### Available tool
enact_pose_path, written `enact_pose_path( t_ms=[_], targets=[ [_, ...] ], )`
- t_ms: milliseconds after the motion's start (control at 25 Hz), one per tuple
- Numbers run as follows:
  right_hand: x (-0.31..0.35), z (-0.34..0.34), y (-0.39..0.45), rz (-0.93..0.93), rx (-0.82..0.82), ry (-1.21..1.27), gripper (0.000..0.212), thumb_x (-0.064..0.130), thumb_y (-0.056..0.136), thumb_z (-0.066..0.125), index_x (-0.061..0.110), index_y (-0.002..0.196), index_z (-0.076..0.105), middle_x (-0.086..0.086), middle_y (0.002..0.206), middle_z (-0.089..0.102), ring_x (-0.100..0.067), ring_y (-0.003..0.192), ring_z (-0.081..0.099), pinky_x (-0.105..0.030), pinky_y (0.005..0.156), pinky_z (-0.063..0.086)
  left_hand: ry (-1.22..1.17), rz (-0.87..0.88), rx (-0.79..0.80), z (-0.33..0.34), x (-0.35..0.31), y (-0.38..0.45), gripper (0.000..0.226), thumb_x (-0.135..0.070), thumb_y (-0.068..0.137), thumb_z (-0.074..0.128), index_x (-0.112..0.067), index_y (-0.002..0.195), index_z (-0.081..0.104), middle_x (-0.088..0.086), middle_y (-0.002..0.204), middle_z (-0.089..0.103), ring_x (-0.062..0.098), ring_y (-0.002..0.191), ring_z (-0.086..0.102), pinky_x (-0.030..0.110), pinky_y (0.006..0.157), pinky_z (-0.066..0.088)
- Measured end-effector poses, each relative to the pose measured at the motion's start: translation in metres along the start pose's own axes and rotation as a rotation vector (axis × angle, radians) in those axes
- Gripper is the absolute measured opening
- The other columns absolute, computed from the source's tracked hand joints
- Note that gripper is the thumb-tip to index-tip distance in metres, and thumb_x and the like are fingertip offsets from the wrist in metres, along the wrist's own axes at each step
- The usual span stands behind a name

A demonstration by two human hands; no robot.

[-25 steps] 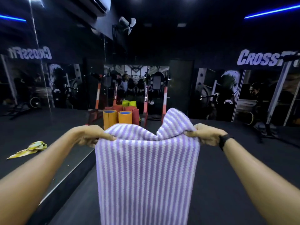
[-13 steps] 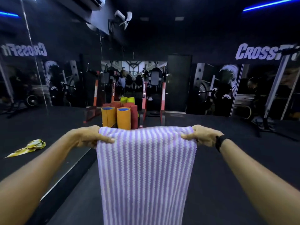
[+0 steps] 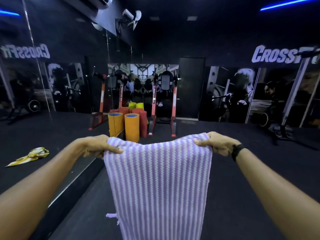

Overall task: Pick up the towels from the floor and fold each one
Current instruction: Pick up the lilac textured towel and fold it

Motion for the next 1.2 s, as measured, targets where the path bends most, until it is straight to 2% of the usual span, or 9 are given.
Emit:
enact_pose_path(
  t_ms=[160, 280, 400, 480, 680, 760, 880, 1040, 1200],
  targets=[
    [0.042, -0.014, -0.001, -0.125, 0.025, 0.062, 0.077, 0.044, 0.039, 0.095, 0.009, 0.104, 0.071, -0.009, 0.1, 0.074, -0.017, 0.085, 0.072, -0.028, 0.072, 0.059, -0.254, 0.181, -0.067, -0.015, -0.035, 0.001, 0.05, -0.034, 0.041, 0.095, -0.015, 0.084, 0.078, 0.008, 0.097, 0.075, 0.011, 0.075, 0.071, 0.023, 0.06, 0.056],
    [0.082, -0.025, -0.004, -0.263, 0.044, 0.179, 0.078, 0.047, 0.042, 0.093, 0.014, 0.107, 0.069, -0.005, 0.105, 0.073, -0.016, 0.09, 0.071, -0.029, 0.07, 0.059, -0.439, 0.409, -0.174, -0.036, -0.066, -0.002, 0.058, -0.033, 0.043, 0.094, -0.017, 0.096, 0.074, 0.002, 0.104, 0.073, 0.011, 0.085, 0.072, 0.028, 0.07, 0.058],
    [0.05, -0.008, -0.001, -0.149, 0.022, -0.034, 0.074, 0.043, 0.039, 0.094, 0.01, 0.101, 0.071, -0.006, 0.101, 0.074, -0.018, 0.09, 0.071, -0.027, 0.07, 0.059, -0.12, 0.274, -0.134, -0.019, -0.041, 0.004, 0.091, -0.043, 0.023, 0.095, -0.019, 0.106, 0.067, -0.003, 0.101, 0.075, 0.009, 0.092, 0.07, 0.026, 0.076, 0.057],
    [0.032, -0.014, 0.005, -0.126, -0.079, 0.008, 0.055, 0.034, 0.052, 0.089, 0.007, 0.096, 0.071, -0.007, 0.096, 0.074, -0.017, 0.084, 0.071, -0.024, 0.067, 0.058, -0.226, 0.221, -0.182, -0.028, -0.024, 0.01, 0.098, -0.047, 0.016, 0.096, -0.012, 0.103, 0.068, 0.003, 0.097, 0.075, 0.011, 0.085, 0.071, 0.024, 0.071, 0.058],
    [0.014, -0.018, 0.01, -0.031, -0.098, 0.06, 0.014, 0.02, 0.081, 0.071, 0.009, 0.089, 0.072, -0.002, 0.085, 0.074, -0.01, 0.073, 0.069, -0.02, 0.063, 0.056, -0.276, 0.005, -0.161, -0.023, -0.002, 0.014, 0.027, -0.026, 0.085, 0.068, -0.014, 0.109, 0.067, 0.003, 0.092, 0.07, 0.011, 0.08, 0.063, 0.024, 0.068, 0.052],
    [0.029, -0.018, 0.007, -0.068, -0.112, 0.095, 0.019, 0.019, 0.084, 0.07, 0.007, 0.098, 0.069, -0.003, 0.087, 0.074, -0.01, 0.073, 0.069, -0.02, 0.064, 0.057, -0.343, 0.026, -0.214, -0.025, -0.013, 0.015, 0.015, -0.02, 0.089, 0.063, -0.013, 0.101, 0.066, 0.0, 0.08, 0.072, 0.009, 0.07, 0.067, 0.025, 0.062, 0.056],
    [0.078, -0.029, -0.003, -0.252, -0.083, 0.256, 0.044, 0.035, 0.069, 0.074, 0.01, 0.104, 0.066, 0.001, 0.088, 0.075, -0.01, 0.077, 0.071, -0.024, 0.065, 0.058, -0.513, 0.332, -0.283, -0.049, -0.058, 0.006, 0.015, -0.024, 0.086, 0.064, -0.015, 0.097, 0.065, -0.004, 0.077, 0.074, 0.007, 0.068, 0.07, 0.024, 0.06, 0.057],
    [0.048, -0.008, 0.005, -0.074, -0.055, -0.106, 0.021, 0.021, 0.08, 0.071, 0.006, 0.094, 0.067, -0.002, 0.081, 0.074, -0.013, 0.072, 0.07, -0.027, 0.065, 0.059, -0.032, 0.142, -0.106, -0.03, -0.033, 0.008, 0.043, -0.037, 0.047, 0.092, -0.011, 0.077, 0.076, 0.008, 0.084, 0.074, 0.015, 0.073, 0.071, 0.027, 0.068, 0.06],
    [0.036, -0.033, 0.006, -0.101, -0.316, 0.061, 0.021, 0.016, 0.093, 0.059, 0.004, 0.109, 0.065, 0.006, 0.064, 0.071, -0.004, 0.055, 0.065, -0.018, 0.048, 0.052, -0.374, 0.194, -0.298, -0.045, -0.028, 0.009, 0.008, -0.021, 0.089, 0.063, -0.017, 0.084, 0.068, 0.003, 0.086, 0.064, 0.009, 0.071, 0.063, 0.023, 0.069, 0.057]
  ],
)
Point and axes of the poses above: each hand's wrist, its own y-axis towards the middle knuckle, its own z-axis out of the palm, x = y × z, the point moved 8 cm from there along y, towards the middle knuckle
